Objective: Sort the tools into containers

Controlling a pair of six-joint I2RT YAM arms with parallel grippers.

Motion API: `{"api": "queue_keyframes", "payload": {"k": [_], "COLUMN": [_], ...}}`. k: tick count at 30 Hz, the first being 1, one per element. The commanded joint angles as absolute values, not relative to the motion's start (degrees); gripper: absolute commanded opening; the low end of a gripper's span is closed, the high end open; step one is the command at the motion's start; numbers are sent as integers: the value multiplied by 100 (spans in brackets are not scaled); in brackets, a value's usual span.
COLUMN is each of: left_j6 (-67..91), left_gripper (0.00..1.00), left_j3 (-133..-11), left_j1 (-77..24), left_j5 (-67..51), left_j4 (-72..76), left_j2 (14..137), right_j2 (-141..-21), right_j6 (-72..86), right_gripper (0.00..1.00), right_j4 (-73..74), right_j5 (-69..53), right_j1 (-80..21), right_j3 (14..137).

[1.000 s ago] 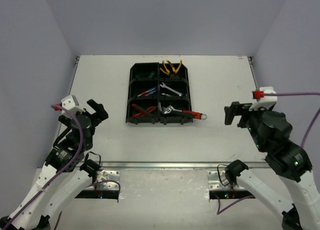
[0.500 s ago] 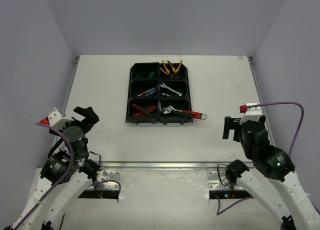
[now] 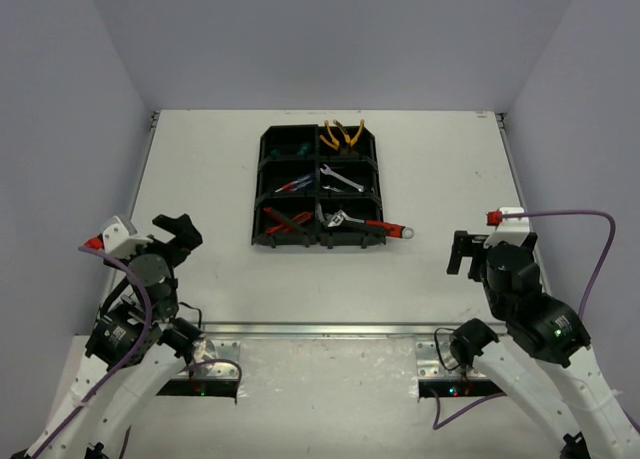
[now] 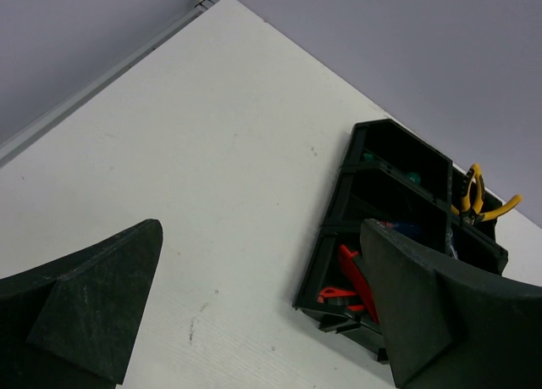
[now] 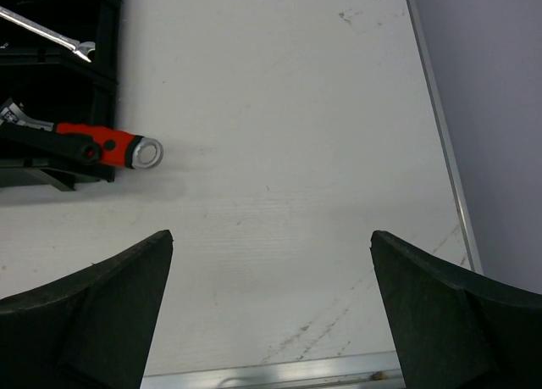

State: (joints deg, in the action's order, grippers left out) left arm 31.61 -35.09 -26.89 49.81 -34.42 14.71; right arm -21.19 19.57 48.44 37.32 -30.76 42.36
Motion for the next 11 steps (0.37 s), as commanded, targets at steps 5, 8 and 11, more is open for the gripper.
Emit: {"api": "queue_keyframes", "payload": {"k": [5,8,11], "left_j6": [2822,2616,2473], "left_gripper": [100,100,100], "left_j3": [-3373,-3309,-3230], "left_j1": [-2628,-2628,-2628], "left_j5": [4643,4287,4050], "left_j4": [-2971,-2811,-2684], "left_j2": [1266,1203,1191], "right_j2": [-2138,-2096,-1957], "right_j6": [2188,2236,2189], "right_gripper": [99,99,99], "right_j4": [4506,4439,4270], "right_j5": [3806,3837,3818], "right_j1": [-3082,-3078,-3076], "right_j3": [4131,4129,4077]}}
